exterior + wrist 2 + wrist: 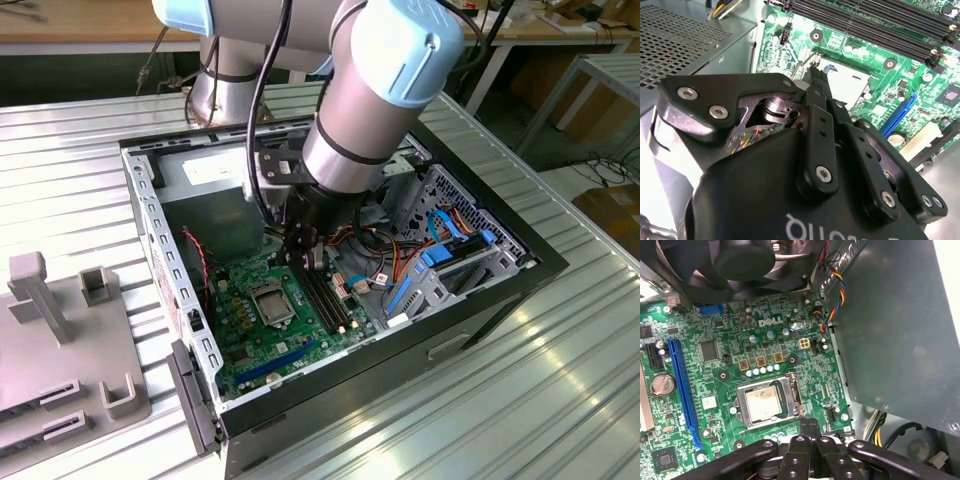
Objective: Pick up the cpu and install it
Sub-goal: 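Close the cpu cover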
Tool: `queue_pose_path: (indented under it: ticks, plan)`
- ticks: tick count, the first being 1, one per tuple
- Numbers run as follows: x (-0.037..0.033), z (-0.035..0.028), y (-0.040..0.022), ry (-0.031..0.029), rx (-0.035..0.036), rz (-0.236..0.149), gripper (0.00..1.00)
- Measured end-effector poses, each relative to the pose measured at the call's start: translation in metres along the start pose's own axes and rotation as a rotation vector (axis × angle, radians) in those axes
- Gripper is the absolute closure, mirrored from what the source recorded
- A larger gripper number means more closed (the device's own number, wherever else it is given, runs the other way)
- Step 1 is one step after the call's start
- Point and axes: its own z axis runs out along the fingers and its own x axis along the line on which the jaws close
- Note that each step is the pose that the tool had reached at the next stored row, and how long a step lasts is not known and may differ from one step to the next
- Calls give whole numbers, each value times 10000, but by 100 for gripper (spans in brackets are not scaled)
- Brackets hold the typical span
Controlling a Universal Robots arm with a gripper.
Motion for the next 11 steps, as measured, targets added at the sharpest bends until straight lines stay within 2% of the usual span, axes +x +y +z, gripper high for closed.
queue_pose_path:
  ticks: [2, 5, 11]
  plan:
    - [17, -2, -4, 2, 1, 0, 89]
    - [60, -8, -12, 43, 9, -3, 89]
    - [134, -17, -24, 183, 39, -4, 89]
